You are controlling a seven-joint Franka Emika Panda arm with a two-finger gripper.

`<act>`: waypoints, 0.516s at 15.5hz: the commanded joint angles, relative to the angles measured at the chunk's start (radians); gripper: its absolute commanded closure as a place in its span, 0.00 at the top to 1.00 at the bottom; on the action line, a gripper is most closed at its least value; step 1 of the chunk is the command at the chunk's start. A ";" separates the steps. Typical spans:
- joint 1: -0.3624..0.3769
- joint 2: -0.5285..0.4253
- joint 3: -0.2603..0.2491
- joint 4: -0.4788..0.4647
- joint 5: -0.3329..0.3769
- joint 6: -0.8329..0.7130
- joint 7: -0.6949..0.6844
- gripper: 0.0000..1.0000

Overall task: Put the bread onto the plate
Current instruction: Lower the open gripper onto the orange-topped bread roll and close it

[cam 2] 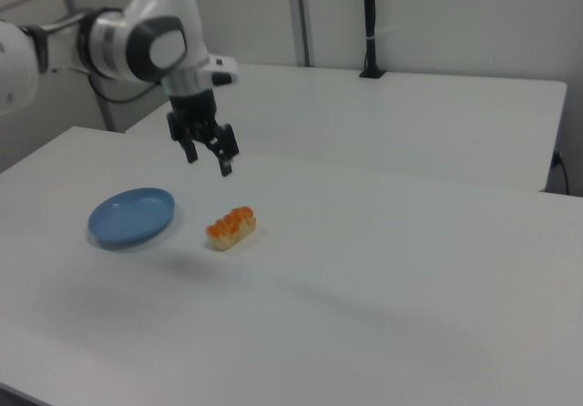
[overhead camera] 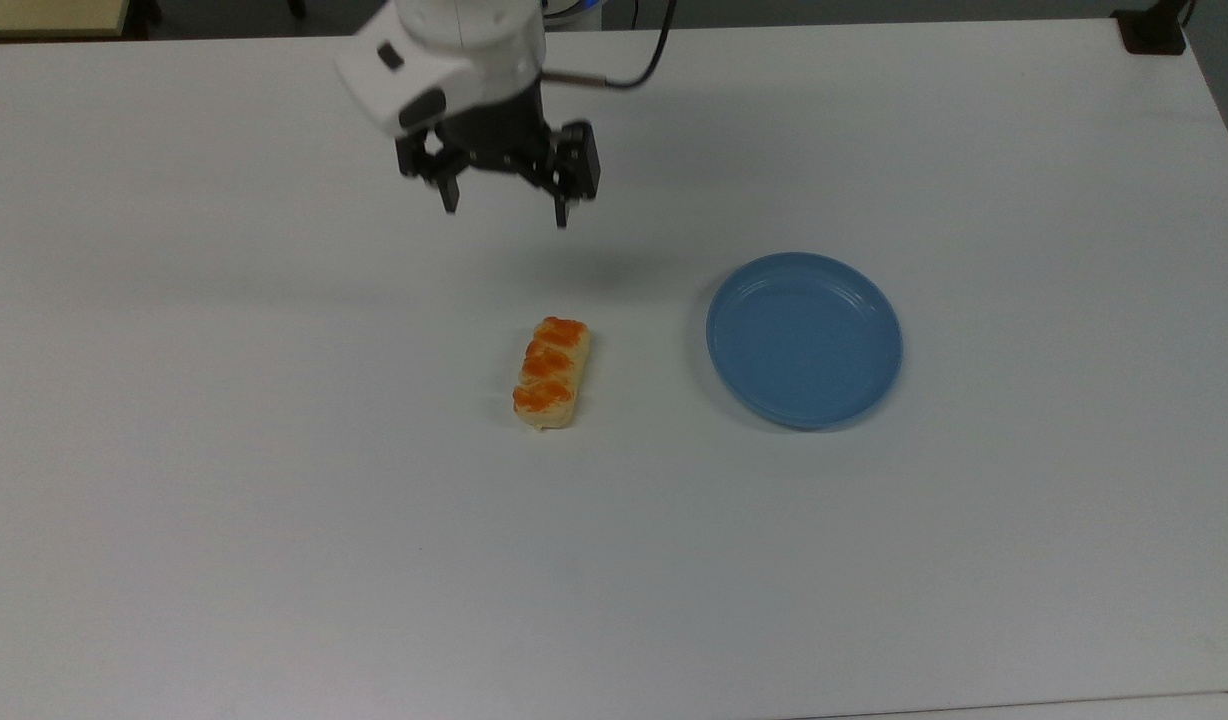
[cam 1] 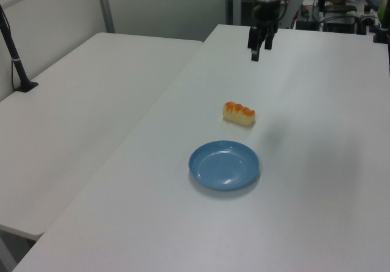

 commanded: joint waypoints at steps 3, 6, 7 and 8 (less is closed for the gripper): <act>0.066 0.171 -0.020 -0.006 0.005 0.171 0.079 1.00; 0.077 0.264 -0.020 -0.008 -0.015 0.311 0.157 1.00; 0.089 0.280 -0.020 -0.008 -0.017 0.353 0.191 1.00; 0.100 0.292 -0.020 -0.009 -0.020 0.380 0.211 1.00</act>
